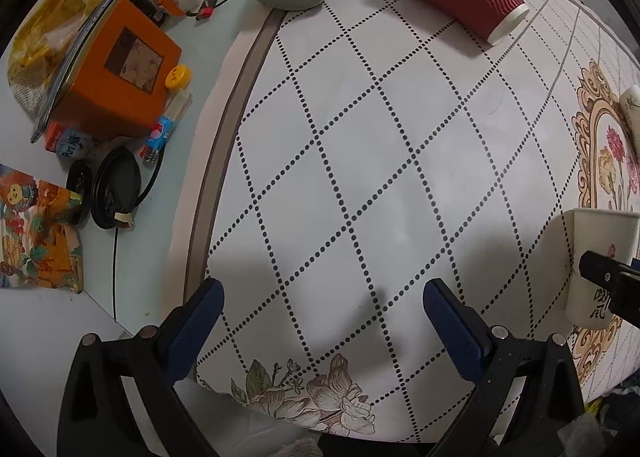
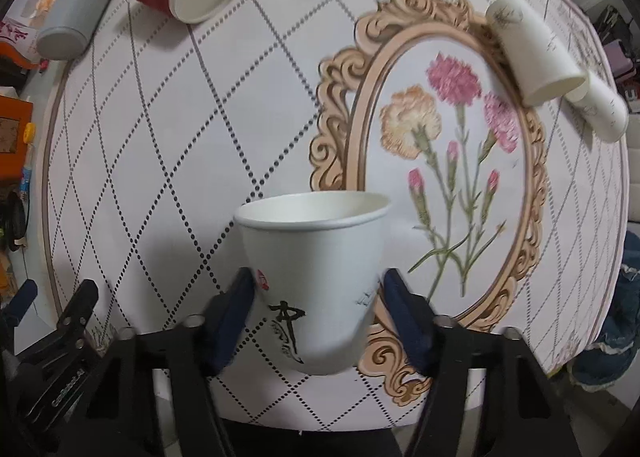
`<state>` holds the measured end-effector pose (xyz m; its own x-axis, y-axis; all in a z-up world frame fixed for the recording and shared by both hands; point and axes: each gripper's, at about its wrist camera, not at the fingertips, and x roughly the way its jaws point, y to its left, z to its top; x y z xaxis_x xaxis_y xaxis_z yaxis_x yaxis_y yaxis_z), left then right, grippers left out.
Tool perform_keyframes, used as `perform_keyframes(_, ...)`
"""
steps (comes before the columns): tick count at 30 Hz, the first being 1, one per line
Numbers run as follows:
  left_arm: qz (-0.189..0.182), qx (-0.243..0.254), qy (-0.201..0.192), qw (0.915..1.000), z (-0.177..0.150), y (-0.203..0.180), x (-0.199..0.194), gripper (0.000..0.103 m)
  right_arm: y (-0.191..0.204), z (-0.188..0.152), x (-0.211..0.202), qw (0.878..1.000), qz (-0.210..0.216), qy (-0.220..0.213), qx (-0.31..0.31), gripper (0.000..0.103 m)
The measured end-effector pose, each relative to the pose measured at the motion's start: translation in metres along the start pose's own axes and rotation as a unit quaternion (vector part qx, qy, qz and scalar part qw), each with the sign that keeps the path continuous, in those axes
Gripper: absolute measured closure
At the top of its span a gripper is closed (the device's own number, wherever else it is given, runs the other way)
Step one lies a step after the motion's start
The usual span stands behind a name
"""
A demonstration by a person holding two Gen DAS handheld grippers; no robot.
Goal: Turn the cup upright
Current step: 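Rotate the held cup with the right tool until its opening faces up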
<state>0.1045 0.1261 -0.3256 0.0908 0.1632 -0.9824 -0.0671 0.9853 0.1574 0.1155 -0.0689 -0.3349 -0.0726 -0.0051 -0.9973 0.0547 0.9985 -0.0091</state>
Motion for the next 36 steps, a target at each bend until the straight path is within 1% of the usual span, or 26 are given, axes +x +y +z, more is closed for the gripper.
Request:
perform_keyframes(5, -0.004, 0.005, -0.001, 1.0, 0.004, -0.001, 0.003, 0.001, -0.006, 0.0, 0.0, 1.0, 0.016, 0.002, 0.024, 0.039)
perform_keyframes(10, -0.015, 0.009, -0.008, 0.9998, 0.013, -0.004, 0.002, 0.0, -0.015, 0.0, -0.003, 0.997, 0.043, -0.002, 0.057, 0.04)
perform_keyframes(13, -0.031, 0.009, -0.007, 0.9995, 0.018, -0.005, -0.001, 0.0, -0.025, -0.001, -0.01, 0.995, 0.06, -0.02, 0.077, 0.04)
perform_keyframes(16, -0.034, 0.003, 0.006, 0.9994, 0.025, -0.006, -0.001, 0.0, -0.033, 0.001, -0.021, 0.992, 0.074, -0.046, 0.091, 0.04)
perform_keyframes(18, -0.041, -0.006, 0.016, 0.999, 0.032, -0.007, 0.002, 0.0, -0.036, 0.002, -0.031, 0.99, 0.078, -0.079, 0.091, 0.04)
perform_keyframes(21, -0.039, -0.006, 0.019, 0.999, 0.046, -0.011, 0.005, 0.0, -0.043, 0.009, -0.042, 0.984, 0.078, -0.133, 0.089, 0.04)
perform_keyframes(22, -0.039, -0.004, 0.019, 0.999, 0.048, -0.013, 0.007, 0.0, -0.042, 0.011, -0.047, 0.979, 0.071, -0.168, 0.086, 0.04)
perform_keyframes(24, -0.037, 0.001, 0.016, 0.9992, 0.057, -0.018, 0.01, 0.0, -0.04, 0.018, -0.056, 0.971, 0.063, -0.215, 0.081, 0.04)
perform_keyframes(26, -0.029, 0.007, 0.009, 0.9995, 0.065, -0.023, 0.014, 0.0, -0.034, 0.026, -0.051, 0.96, 0.057, -0.261, 0.08, 0.04)
perform_keyframes(27, -0.025, 0.01, 0.005, 0.9996, 0.068, -0.026, 0.017, 0.0, -0.033, 0.029, -0.047, 0.954, 0.046, -0.285, 0.08, 0.04)
perform_keyframes(29, -0.016, 0.014, -0.001, 0.9998, 0.073, -0.03, 0.022, 0.0, -0.029, 0.041, -0.04, 0.945, 0.034, -0.314, 0.08, 0.04)
perform_keyframes(31, -0.012, 0.016, -0.003, 0.9998, 0.076, -0.033, 0.025, 0.0, -0.023, 0.044, -0.026, 0.933, 0.014, -0.351, 0.072, 0.04)
perform_keyframes(32, -0.012, 0.018, -0.004, 0.9998, 0.075, -0.032, 0.029, 0.0, -0.019, 0.041, -0.024, 0.93, 0.006, -0.363, 0.065, 0.04)
perform_keyframes(34, -0.009, 0.022, -0.008, 0.9997, 0.077, -0.033, 0.03, 0.0, -0.014, 0.037, -0.022, 0.924, -0.004, -0.378, 0.051, 0.04)
perform_keyframes(36, -0.01, 0.023, -0.012, 0.9996, 0.074, -0.032, 0.028, 0.0, -0.012, 0.034, -0.025, 0.923, -0.008, -0.382, 0.042, 0.04)
